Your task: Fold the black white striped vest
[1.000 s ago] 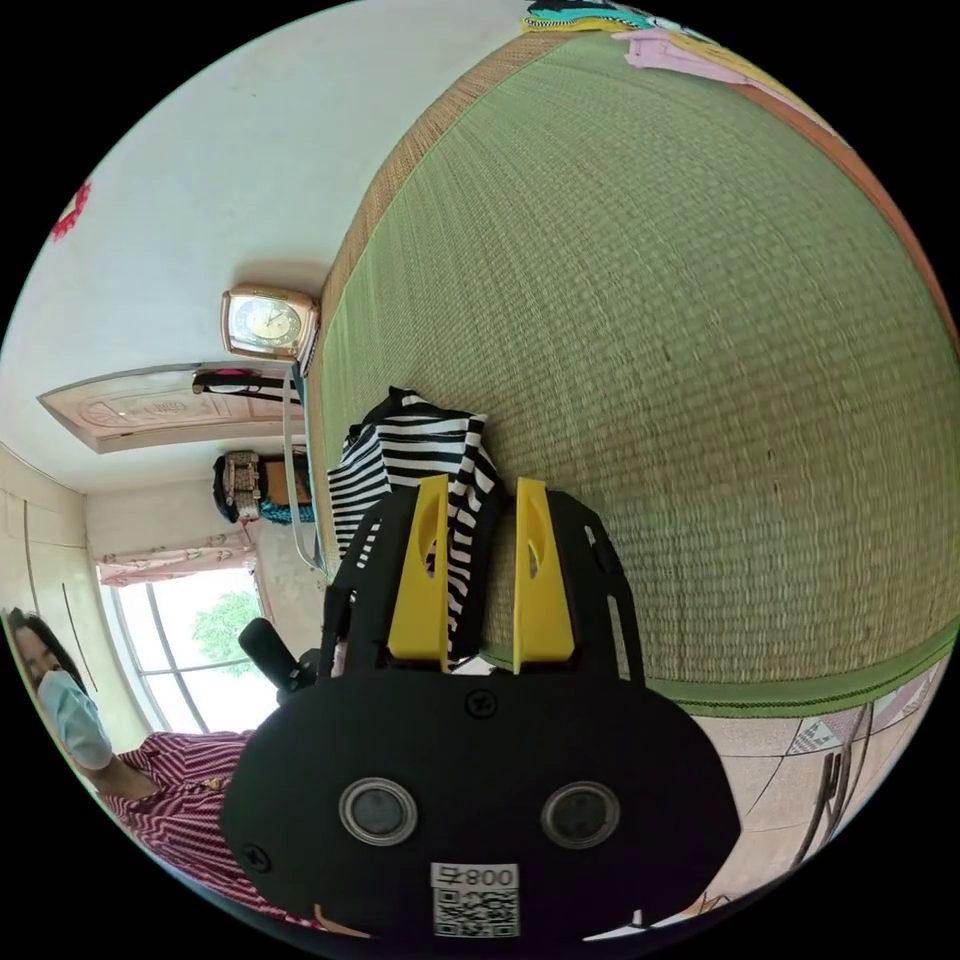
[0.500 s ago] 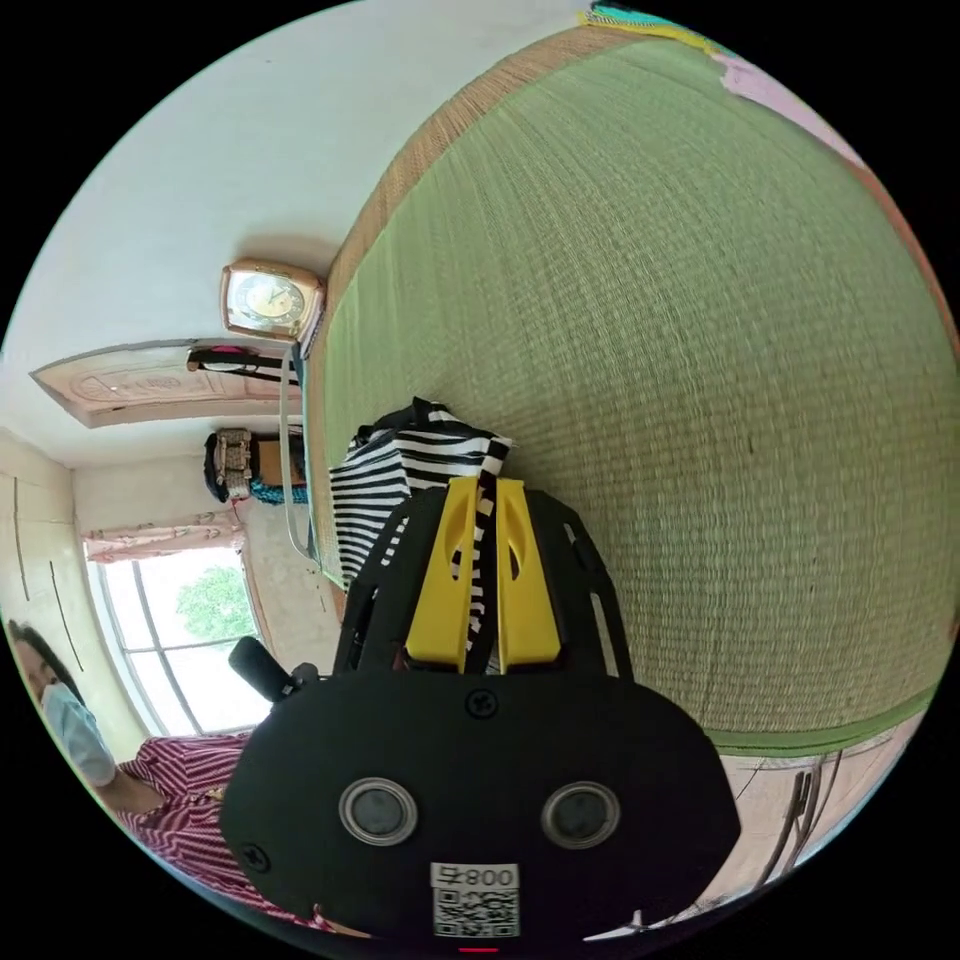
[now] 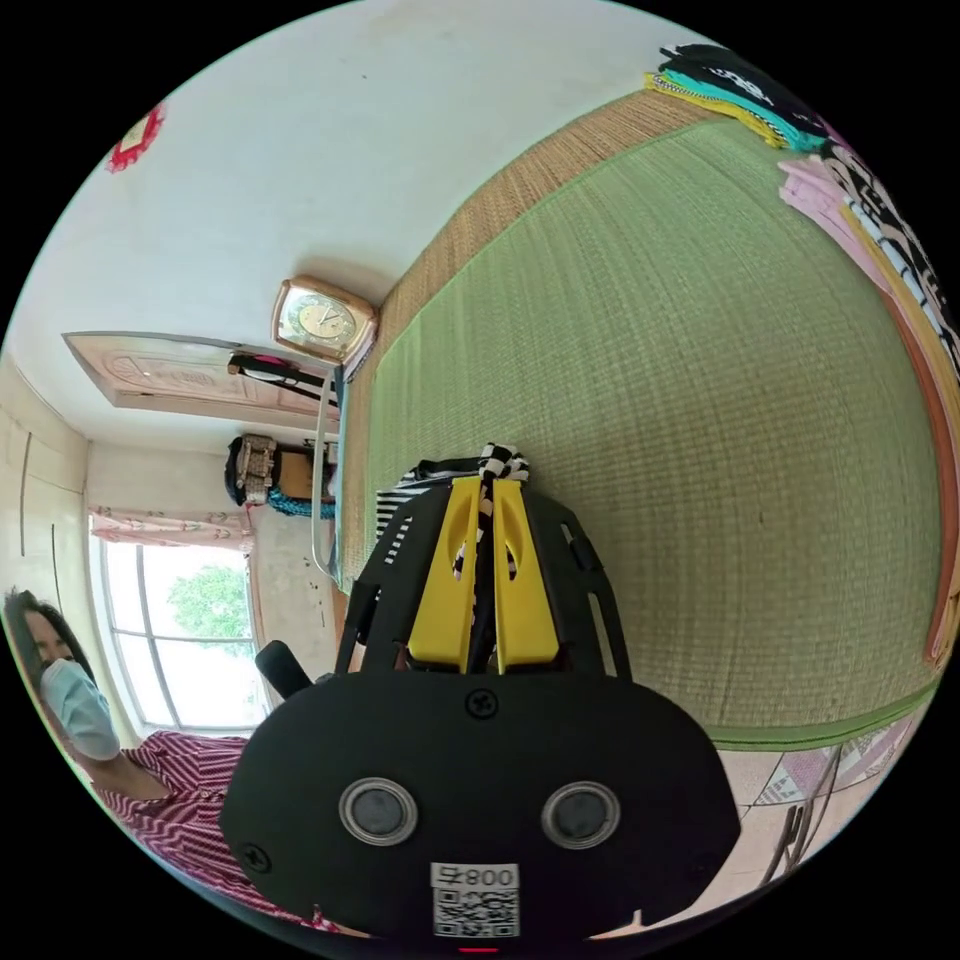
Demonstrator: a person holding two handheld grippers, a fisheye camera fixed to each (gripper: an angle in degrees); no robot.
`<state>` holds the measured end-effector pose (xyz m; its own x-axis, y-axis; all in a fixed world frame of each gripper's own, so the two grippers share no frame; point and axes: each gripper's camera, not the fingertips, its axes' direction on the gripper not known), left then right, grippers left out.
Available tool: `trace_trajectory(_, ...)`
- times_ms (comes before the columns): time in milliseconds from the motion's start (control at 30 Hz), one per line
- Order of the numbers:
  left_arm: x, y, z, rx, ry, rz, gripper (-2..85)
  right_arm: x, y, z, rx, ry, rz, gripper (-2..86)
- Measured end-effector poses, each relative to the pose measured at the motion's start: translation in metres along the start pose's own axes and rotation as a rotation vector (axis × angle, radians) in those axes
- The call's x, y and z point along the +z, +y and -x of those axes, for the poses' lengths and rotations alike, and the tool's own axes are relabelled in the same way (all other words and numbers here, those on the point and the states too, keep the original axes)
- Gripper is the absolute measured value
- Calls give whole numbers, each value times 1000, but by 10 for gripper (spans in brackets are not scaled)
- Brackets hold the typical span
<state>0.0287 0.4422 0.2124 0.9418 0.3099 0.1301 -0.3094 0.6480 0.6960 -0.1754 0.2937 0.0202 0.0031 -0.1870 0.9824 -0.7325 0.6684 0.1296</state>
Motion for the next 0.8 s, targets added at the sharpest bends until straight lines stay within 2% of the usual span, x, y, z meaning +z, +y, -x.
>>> trace_trajectory(267, -114, 51, 23, -90, -23, -178, 7, 68, 1, 122, -145, -74, 17, 20)
trace_trajectory(533, -201, 115, 72, -262, -77, -313, 8, 219, 4, 228, -217, -39, 126, 20)
trace_trajectory(800, -254, 160, 116, -389, -66, -390, 8, 355, 10, 278, -203, 37, 232, 20)
